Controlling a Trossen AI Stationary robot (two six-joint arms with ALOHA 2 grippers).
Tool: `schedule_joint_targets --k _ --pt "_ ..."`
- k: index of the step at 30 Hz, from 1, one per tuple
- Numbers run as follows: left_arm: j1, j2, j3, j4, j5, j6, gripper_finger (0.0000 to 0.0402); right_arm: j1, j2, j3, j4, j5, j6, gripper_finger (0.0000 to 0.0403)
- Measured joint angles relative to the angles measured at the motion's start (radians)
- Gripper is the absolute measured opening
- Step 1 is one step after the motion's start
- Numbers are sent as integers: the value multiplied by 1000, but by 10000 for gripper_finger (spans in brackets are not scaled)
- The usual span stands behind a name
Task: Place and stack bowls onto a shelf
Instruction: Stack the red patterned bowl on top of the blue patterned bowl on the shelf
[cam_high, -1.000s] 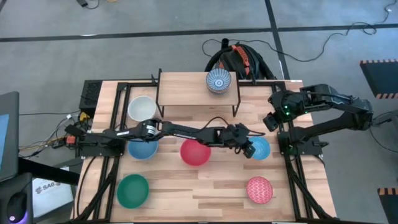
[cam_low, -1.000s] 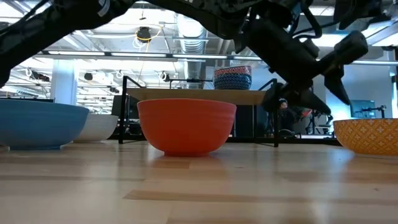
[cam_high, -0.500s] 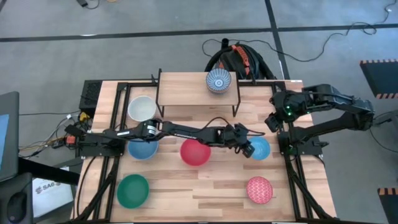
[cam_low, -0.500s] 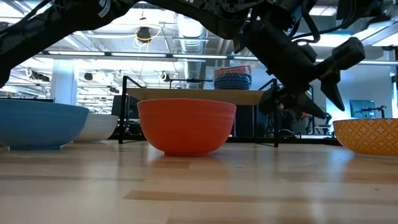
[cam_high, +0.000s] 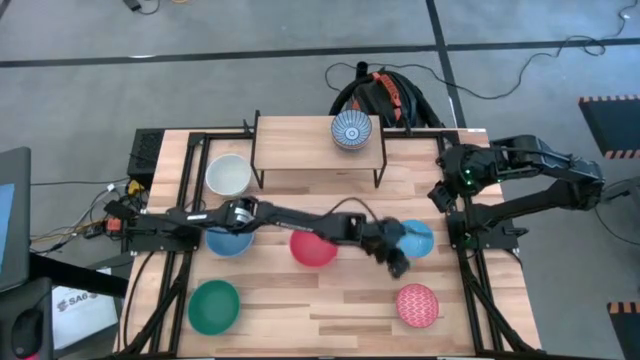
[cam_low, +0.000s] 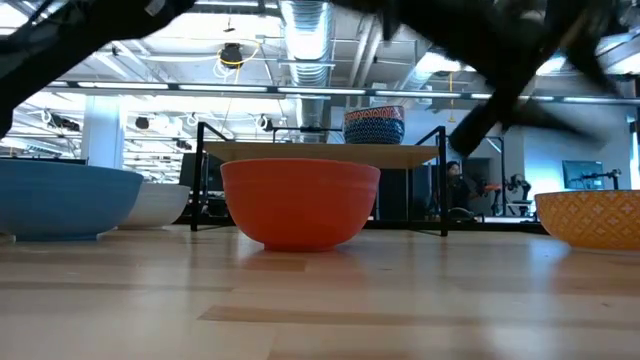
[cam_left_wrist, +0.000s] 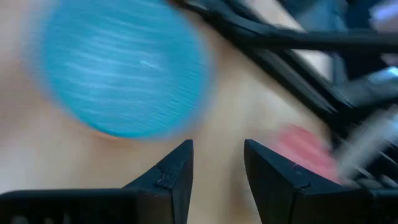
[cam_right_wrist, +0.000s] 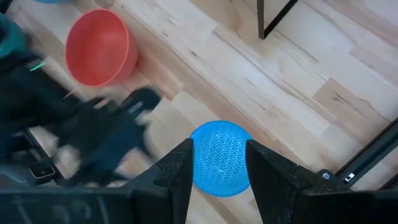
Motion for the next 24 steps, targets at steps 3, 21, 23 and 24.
schedule_joint_targets --k 3,21,23,24 --pt "-56 0 16 10 -53 20 119 0 -11 0 0 1 0 171" --pt "-168 9 -21 -23 -269 -41 180 -1 -13 0 2 -3 30 171" --pt "-172 10 -24 -6 -278 -41 183 -1 -12 0 5 -3 31 171" --pt "-175 9 -30 15 -280 -42 184 -1 -12 0 7 -5 30 171"
